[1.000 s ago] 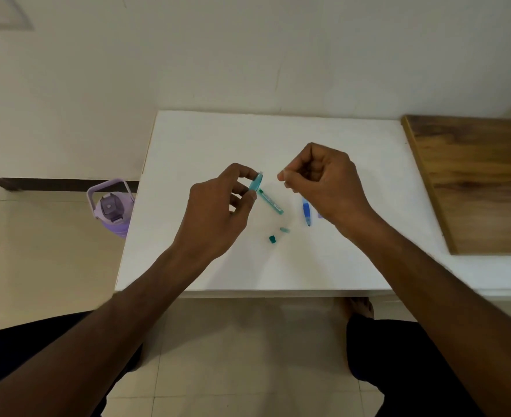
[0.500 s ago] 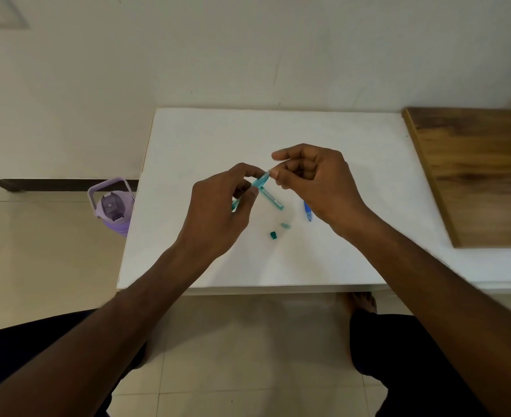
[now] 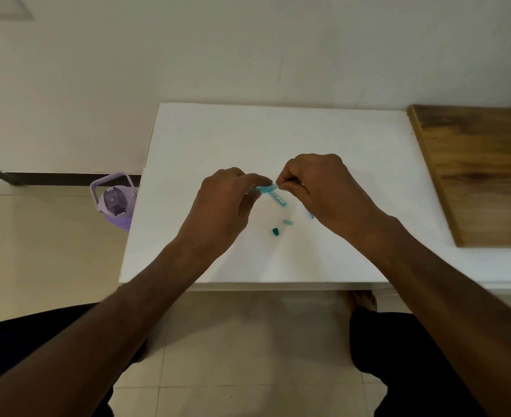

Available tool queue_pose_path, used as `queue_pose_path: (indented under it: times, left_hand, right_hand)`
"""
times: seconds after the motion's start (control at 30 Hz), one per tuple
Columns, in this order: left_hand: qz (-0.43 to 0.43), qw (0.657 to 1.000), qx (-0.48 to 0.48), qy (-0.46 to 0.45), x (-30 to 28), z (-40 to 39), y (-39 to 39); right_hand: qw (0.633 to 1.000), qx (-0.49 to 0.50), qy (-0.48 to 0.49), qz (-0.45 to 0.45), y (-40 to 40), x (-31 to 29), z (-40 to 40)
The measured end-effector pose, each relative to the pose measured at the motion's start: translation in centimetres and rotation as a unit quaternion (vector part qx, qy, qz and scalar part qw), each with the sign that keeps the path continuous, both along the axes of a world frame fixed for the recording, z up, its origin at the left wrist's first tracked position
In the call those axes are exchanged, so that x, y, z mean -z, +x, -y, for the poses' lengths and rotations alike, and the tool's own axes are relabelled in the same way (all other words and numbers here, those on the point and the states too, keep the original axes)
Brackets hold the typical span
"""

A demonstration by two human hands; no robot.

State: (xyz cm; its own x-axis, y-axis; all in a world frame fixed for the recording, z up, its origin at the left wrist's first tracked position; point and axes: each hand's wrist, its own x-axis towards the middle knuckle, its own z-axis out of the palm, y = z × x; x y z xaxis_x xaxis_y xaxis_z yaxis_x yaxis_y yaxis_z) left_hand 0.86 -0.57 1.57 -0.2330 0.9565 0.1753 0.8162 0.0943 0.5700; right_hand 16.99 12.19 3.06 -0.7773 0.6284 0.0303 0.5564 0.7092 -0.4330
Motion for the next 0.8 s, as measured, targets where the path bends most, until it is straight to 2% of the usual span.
queue_pose_path:
  times: [0.1, 0.2, 0.33, 0.4, 0.5, 0.53, 0.57, 0.6, 0.67, 0.7, 0.73, 0.8]
  left_hand:
    - [0.013, 1.000, 0.016, 0.013, -0.1, 0.1, -0.2]
    - [0.030, 0.999, 0.033, 0.024, -0.3, 0.3, -0.5]
    - [-0.003, 0.998, 0.055, 0.025, 0.0, 0.3, -0.3]
    - [0.018, 0.998, 0.043, 0.046, -0.2, 0.4, -0.4]
    - [0.067, 0.996, 0.020, 0.060, -0.4, 0.4, -0.5]
    - [0.089, 0.995, 0.004, 0.048, -0.4, 0.3, -0.4]
    - [0.115, 0.993, -0.020, 0.029, -0.3, 0.2, -0.3]
    - [0.147, 0.988, -0.046, 0.006, -0.1, 0.1, -0.3]
    - [0.210, 0.972, -0.096, -0.034, 0.5, 0.0, -0.1]
    - [0.234, 0.964, -0.116, -0.046, 0.6, 0.0, -0.1]
    - [0.257, 0.956, -0.131, -0.055, 0.7, 0.0, -0.1]
    - [0.299, 0.941, -0.145, -0.062, 0.7, -0.1, 0.0]
  right_hand:
    - [0.991, 0.046, -0.114, -0.048, 0.5, 0.2, -0.7]
    - [0.959, 0.079, -0.262, -0.078, 1.1, 0.4, -1.4]
    - [0.928, 0.077, -0.349, -0.103, 1.5, 1.0, -1.6]
    - [0.899, 0.078, -0.407, -0.138, 1.5, 1.0, -1.4]
    - [0.824, 0.108, -0.513, -0.217, 1.2, 0.4, -1.1]
    - [0.816, 0.113, -0.519, -0.229, 1.0, 0.3, -1.2]
    - [0.834, 0.113, -0.491, -0.224, 0.9, 0.2, -1.4]
    - [0.876, 0.111, -0.425, -0.200, 0.8, 0.3, -1.6]
    - [0.968, 0.091, -0.212, -0.103, 0.9, 0.9, -2.1]
    - [0.990, 0.067, -0.122, -0.040, 1.0, 1.3, -2.1]
    - [0.997, 0.038, -0.072, 0.020, 1.1, 1.9, -2.0]
    - [0.993, 0.000, -0.058, 0.101, 1.2, 3.1, -1.1]
